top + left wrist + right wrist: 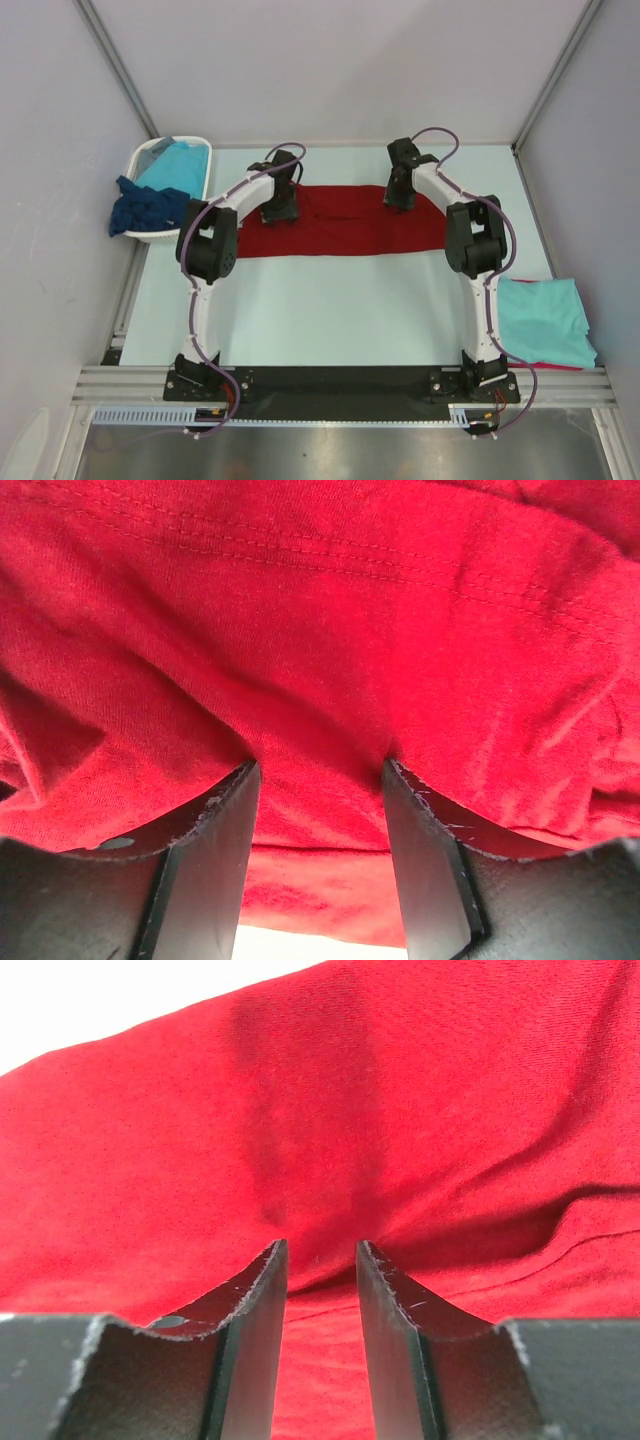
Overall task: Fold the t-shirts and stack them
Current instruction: Rotate the tshirt 90 degrees
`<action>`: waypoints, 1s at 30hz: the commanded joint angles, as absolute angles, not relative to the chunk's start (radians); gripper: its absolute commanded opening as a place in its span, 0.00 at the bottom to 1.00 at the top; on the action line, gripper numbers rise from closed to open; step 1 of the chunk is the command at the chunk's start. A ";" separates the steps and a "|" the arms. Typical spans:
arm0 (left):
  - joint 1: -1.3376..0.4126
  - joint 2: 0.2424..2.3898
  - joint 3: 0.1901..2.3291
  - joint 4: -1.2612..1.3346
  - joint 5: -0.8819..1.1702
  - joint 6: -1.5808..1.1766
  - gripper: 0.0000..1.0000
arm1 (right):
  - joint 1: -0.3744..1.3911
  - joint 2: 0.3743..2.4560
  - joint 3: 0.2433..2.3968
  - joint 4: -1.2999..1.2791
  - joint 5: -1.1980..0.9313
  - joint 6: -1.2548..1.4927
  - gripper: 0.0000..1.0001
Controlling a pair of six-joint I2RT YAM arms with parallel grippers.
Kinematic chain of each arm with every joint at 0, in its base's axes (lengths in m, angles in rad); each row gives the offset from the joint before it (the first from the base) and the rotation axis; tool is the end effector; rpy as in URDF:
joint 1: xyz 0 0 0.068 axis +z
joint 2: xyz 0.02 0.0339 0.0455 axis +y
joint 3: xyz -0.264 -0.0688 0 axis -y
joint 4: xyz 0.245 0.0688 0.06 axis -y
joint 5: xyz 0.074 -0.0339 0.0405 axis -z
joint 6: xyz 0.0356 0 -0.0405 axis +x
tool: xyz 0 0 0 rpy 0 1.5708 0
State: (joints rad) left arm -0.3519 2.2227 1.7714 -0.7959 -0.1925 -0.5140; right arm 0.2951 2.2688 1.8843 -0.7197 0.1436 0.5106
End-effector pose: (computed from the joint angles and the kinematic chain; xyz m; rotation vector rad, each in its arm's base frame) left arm 0.4355 -0.1527 0.1672 -0.2676 2.7553 0.0530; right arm 0.4688 0.1372 0.1819 0.3308 2.6363 0.0717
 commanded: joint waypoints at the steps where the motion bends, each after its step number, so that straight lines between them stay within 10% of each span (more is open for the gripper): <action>1: -0.344 2.247 1.796 -0.799 -0.149 -0.508 0.57 | 0.287 2.296 1.882 -0.706 0.127 0.508 0.40; 13: -0.344 2.295 1.795 -0.798 -0.103 -0.509 0.54 | 0.287 2.358 1.896 -0.721 0.083 0.512 0.48; 20: -0.344 2.296 1.772 -0.796 -0.097 -0.514 0.07 | 0.288 2.387 1.891 -0.730 0.048 0.531 0.06; 30: -0.348 2.263 1.715 -0.795 -0.080 -0.525 0.00 | 0.293 2.338 1.744 -0.713 0.012 0.587 0.00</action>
